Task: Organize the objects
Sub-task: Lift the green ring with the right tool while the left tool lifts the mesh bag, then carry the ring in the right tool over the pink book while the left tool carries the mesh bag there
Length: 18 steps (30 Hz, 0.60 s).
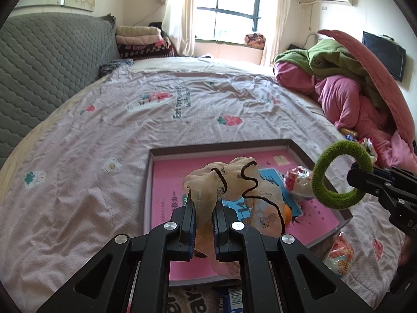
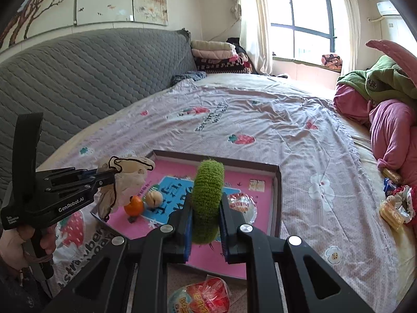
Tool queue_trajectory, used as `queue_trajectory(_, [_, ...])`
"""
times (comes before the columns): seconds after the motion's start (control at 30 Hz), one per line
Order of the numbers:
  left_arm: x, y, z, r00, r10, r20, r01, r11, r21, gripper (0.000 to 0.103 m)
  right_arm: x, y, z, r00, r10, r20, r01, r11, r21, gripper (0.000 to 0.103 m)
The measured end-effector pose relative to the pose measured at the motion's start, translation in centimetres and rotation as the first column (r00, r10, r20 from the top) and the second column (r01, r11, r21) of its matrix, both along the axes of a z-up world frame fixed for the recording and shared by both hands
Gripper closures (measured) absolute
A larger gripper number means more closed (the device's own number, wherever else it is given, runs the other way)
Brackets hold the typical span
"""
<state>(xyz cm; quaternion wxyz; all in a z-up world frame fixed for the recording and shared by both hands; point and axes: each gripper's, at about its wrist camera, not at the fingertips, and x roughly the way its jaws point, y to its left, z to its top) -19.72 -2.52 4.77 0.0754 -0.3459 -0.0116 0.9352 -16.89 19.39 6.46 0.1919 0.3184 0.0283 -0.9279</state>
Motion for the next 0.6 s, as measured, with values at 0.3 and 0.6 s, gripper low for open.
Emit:
queue_trajectory(0.3, [-0.8, 1.6, -1.5, 1.000, -0.013, 0.023, 0.013, 0.999, -0.040, 0.093, -0.6, -0.4, -1.2, 0.999, -0.002, 0.033, 0.001, 1.000, 0.026, 0.085])
queue_trajectory(0.6, [-1.4, 2.5, -3.1, 0.998, -0.014, 0.059, 0.018, 0.998, -0.060, 0.093, -1.6, -0.6, -2.7, 0.997, -0.020, 0.076, 0.016, 0.998, 0.056, 0.085])
